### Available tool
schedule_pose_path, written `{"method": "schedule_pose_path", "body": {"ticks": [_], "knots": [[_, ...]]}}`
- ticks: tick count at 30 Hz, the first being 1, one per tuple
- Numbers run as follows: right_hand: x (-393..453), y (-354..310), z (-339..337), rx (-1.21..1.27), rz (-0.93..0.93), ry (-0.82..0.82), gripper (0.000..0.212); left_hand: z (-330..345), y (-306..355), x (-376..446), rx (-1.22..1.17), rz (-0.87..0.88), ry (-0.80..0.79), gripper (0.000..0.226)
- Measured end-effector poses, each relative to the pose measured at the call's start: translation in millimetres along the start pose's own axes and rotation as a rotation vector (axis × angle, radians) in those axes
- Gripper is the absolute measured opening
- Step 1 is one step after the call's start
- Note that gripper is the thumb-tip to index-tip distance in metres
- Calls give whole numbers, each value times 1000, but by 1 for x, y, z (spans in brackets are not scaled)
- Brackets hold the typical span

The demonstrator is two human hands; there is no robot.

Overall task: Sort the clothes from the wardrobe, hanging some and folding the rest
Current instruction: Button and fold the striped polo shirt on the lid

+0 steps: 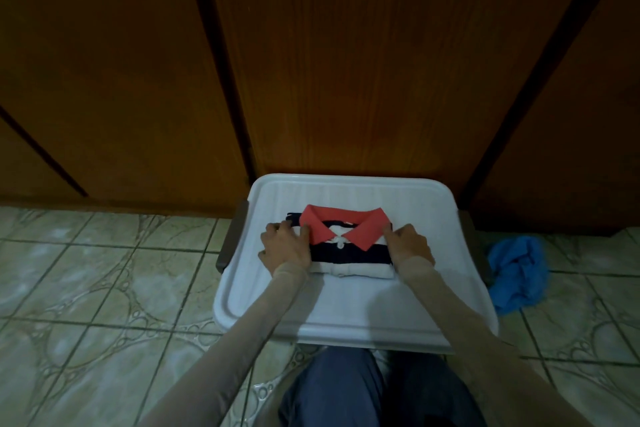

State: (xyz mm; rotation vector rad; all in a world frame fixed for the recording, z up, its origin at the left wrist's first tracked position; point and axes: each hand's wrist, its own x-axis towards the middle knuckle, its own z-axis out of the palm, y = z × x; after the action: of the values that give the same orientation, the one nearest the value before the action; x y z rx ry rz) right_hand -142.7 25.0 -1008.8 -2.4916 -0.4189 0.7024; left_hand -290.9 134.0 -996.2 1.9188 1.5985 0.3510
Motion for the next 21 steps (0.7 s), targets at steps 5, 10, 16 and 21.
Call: {"method": "schedule_pose_path", "body": {"ticks": [5, 10, 16, 21], "knots": [[-3, -6, 15, 30, -29, 33, 54, 8, 21, 7, -108, -29, 14, 45], [-6, -9, 22, 177, -30, 74, 54, 9, 29, 15, -317, -119, -8, 28], [-2, -16, 24, 30, 3, 63, 65, 17, -2, 19, -296, -87, 88, 30], [-1, -28, 31, 58, 70, 63, 69, 23, -1, 12, 20, -91, -4, 58]]}}
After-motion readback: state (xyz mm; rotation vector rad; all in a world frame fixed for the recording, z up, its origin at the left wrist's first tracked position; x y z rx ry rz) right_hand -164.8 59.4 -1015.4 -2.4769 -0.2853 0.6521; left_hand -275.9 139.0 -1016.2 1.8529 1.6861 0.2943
